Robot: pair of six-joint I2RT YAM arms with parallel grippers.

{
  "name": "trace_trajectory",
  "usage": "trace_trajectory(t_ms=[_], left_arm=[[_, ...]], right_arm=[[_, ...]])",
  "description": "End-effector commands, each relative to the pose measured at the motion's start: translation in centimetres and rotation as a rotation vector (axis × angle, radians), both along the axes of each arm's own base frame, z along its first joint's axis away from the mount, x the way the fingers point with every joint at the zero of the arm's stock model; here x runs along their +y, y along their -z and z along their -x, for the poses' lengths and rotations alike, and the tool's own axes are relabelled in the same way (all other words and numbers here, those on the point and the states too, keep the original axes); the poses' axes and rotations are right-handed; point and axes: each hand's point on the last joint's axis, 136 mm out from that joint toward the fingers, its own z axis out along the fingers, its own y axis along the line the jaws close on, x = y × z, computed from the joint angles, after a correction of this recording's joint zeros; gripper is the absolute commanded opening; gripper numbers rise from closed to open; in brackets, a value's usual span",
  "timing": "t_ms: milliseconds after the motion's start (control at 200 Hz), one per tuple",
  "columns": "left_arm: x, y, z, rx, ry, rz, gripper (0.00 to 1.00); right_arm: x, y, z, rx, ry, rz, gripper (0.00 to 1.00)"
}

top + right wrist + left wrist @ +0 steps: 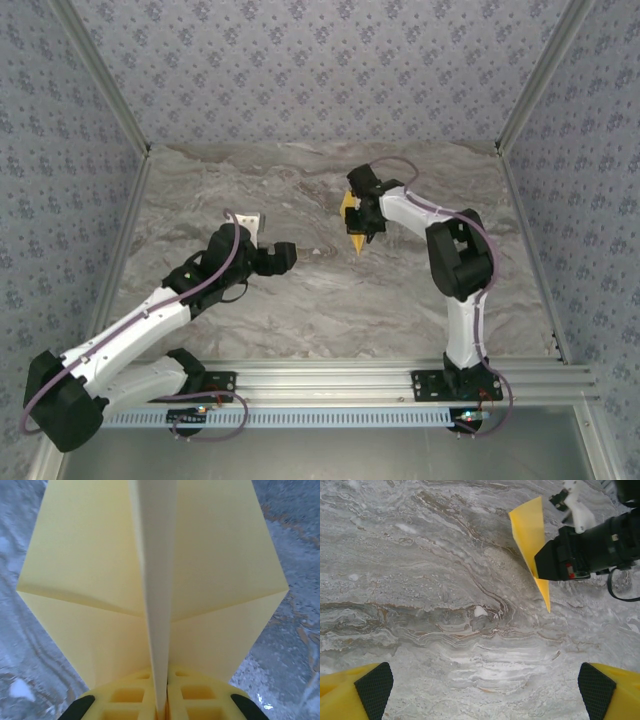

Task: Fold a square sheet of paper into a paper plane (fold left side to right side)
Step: Place the paper plane at the center of the table.

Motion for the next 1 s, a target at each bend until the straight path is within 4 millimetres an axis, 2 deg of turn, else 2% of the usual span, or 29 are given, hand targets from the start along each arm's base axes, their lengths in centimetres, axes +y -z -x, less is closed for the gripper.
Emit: trace_trajectory(t_ms=[0,110,150,320,515,730,834,994], left_arm=[[0.1,-0.7,0.3,-0.015,0.023,-0.001,0.98],[0.1,-0.6,0.3,-0.015,0.023,-0.003,0.98],[0.0,-0.6,0.3,-0.015,0.024,-0.003,0.98],[0.2,-0.5,0.3,-0.013,0.022,-0.009,0.98],[0.4,-0.8,0.4,-0.02,0.018,-0.018,0.98],[0.9,-0.7,0.3,-0.021,-0.001,-0.044,0.98],[1.2,-0.6,0.1,-0.015,-0.015,-0.043,0.98],[2.2,-0.2,-0.8,0.042,-0.055,0.076,0.98]], right_arm=[[-0.6,1.6,0.8,0.073,-0.014,0.055,0.1],[-0.5,2.6,1.1,0.094,-0.017,0.061,0.11],[-0.5,2.9,1.3,0.097,-0.019,0.065,0.15],[-0.2,3.1,1.6,0.097,-0.03,0.065,0.24],[-0.1,2.8,1.9,0.093,-0.04,0.08,0.27],[-0.1,0.6,1.8,0.052,-0.043,0.103,0.31],[-0.3,-0.7,1.8,0.031,-0.044,0.116,0.36],[-0.5,-3.1,2.4,-0.003,-0.047,0.109,0.46]])
